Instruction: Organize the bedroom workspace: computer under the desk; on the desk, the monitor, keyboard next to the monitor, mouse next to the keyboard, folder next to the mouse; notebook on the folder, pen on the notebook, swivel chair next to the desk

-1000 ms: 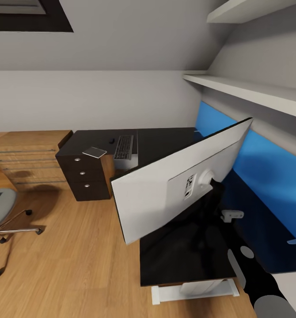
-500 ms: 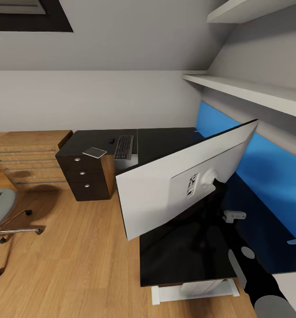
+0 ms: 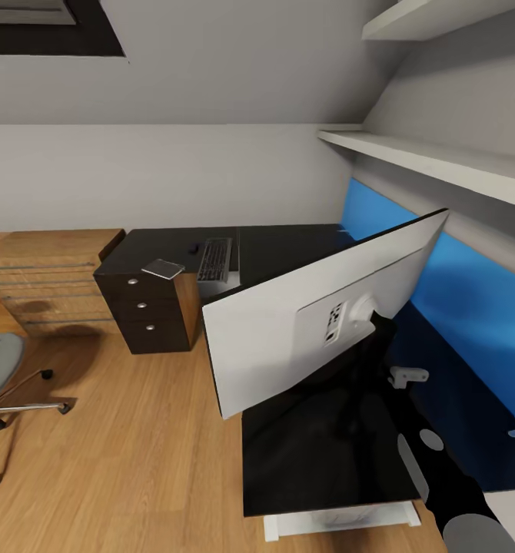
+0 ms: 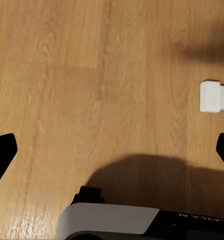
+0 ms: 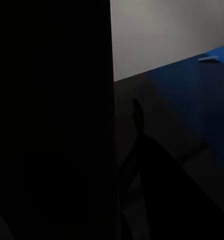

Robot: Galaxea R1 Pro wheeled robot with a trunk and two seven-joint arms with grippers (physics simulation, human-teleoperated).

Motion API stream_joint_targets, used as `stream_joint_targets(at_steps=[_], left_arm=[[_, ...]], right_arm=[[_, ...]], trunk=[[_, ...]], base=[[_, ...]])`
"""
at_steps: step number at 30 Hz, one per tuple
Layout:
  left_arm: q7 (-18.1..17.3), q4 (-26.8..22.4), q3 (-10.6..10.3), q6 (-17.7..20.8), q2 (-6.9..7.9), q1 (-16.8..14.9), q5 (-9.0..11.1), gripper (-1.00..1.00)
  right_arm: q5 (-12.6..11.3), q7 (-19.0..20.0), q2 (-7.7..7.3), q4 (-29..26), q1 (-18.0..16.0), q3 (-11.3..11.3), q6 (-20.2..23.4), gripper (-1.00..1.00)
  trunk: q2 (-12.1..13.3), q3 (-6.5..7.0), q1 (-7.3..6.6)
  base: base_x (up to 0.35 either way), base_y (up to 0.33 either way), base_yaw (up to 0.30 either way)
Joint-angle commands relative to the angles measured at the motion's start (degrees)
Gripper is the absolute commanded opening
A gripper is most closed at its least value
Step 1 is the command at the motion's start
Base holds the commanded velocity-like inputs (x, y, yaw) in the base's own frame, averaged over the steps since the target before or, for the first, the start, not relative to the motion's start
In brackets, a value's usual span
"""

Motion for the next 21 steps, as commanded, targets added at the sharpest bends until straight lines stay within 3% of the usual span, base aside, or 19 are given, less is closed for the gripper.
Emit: stream_joint_targets(at_steps=[1,21], left_arm=[[-0.1,0.0,0.5,-0.1,-0.01,0.0,-0.4,1.00],[-0.1,0.0,0.5,-0.1,0.08,0.0,-0.4,1.00]], right_arm=[[-0.3,-0.1,-0.03,0.8,0.0,-0.1,0.1,-1.00],[-0.3,-0.1,-0.03,0.9,0.0,-0.1,0.1,-1.00]], trunk=[[0.0,-0.06,0.18],[0.0,-0.06,0.18]], base=[[0.058,0.000,0.000],[0.007,0.000,0.000]])
